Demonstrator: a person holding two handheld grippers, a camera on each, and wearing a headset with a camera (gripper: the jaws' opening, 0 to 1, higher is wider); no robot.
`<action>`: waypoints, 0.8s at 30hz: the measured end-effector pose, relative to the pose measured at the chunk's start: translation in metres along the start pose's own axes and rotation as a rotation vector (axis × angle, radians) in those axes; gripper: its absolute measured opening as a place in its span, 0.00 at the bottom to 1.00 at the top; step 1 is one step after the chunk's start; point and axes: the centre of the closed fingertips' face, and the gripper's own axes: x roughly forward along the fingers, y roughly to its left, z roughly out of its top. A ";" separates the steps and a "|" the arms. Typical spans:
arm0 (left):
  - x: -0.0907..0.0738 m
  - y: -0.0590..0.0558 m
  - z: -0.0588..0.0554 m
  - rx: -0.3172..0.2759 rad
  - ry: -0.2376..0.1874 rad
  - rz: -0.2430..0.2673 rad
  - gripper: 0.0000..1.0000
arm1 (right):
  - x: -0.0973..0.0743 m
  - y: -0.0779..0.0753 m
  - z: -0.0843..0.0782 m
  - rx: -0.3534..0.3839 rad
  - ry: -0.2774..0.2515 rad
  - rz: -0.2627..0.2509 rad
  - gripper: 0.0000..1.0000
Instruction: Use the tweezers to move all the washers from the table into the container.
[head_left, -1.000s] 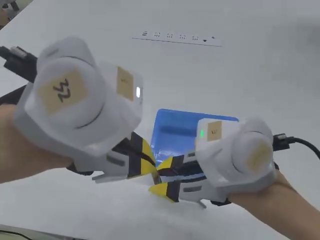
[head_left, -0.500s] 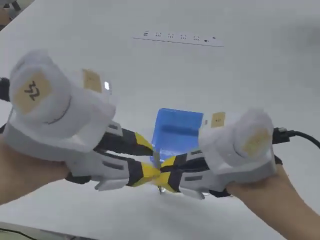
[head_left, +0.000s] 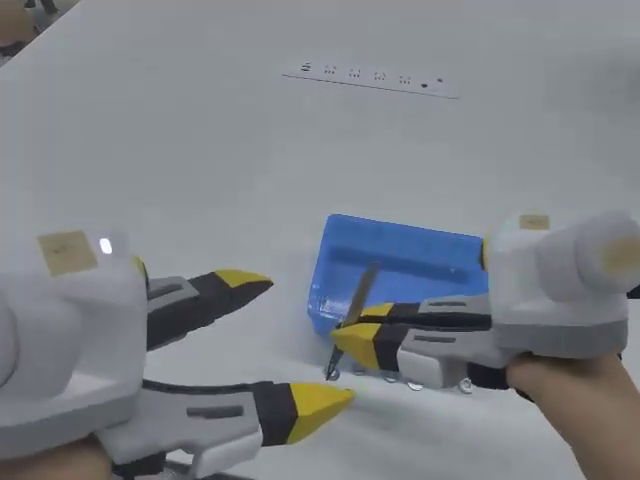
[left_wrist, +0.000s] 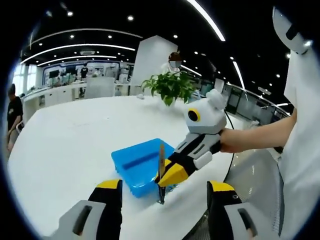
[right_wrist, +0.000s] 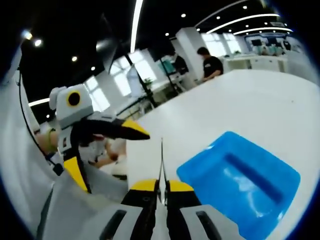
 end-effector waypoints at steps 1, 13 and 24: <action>-0.001 0.000 0.001 -0.010 -0.007 0.008 0.75 | -0.002 0.001 0.002 0.003 -0.008 -0.001 0.02; -0.014 0.006 0.012 -0.009 -0.169 0.156 0.96 | -0.031 0.005 0.027 0.000 -0.109 -0.073 0.02; -0.015 0.017 0.007 0.053 -0.206 0.249 0.99 | -0.066 -0.033 0.042 0.006 -0.209 -0.249 0.03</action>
